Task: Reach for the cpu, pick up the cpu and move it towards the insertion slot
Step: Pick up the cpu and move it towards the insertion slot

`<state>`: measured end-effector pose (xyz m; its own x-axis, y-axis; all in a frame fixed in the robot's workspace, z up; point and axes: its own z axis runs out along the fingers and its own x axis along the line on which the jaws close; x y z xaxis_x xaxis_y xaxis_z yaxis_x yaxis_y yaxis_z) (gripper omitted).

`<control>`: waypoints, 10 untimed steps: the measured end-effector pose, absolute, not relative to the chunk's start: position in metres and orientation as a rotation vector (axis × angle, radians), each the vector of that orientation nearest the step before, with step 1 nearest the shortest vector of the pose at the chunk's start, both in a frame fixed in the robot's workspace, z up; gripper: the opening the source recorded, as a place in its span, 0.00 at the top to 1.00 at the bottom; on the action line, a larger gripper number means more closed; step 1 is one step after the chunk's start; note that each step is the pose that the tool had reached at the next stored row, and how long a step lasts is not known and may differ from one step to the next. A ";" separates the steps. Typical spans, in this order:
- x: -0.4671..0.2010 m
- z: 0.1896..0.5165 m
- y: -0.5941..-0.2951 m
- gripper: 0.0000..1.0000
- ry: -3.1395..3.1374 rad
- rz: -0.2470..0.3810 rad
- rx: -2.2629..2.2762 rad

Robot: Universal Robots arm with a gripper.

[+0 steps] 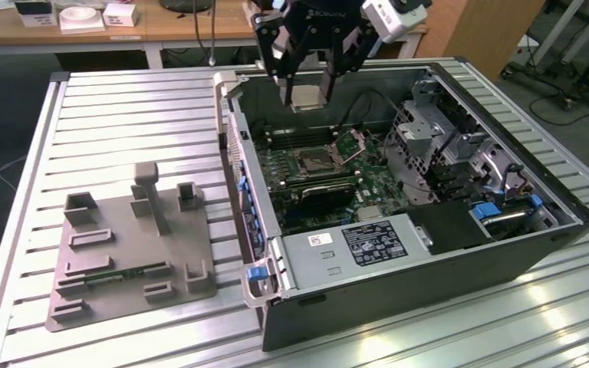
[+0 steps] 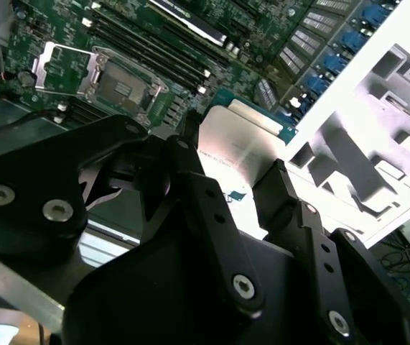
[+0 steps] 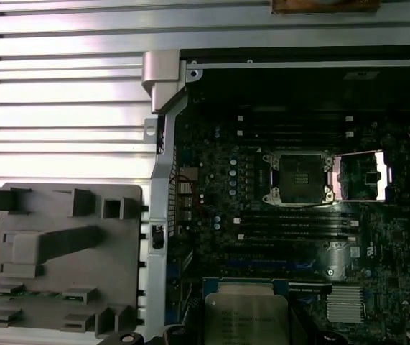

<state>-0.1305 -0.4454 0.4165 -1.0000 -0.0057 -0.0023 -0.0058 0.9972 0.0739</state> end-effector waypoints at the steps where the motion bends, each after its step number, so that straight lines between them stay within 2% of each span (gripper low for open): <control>1: -0.129 0.416 -0.445 0.46 3.137 0.116 -0.009; 10: -0.119 0.416 -0.444 0.46 3.137 0.116 -0.009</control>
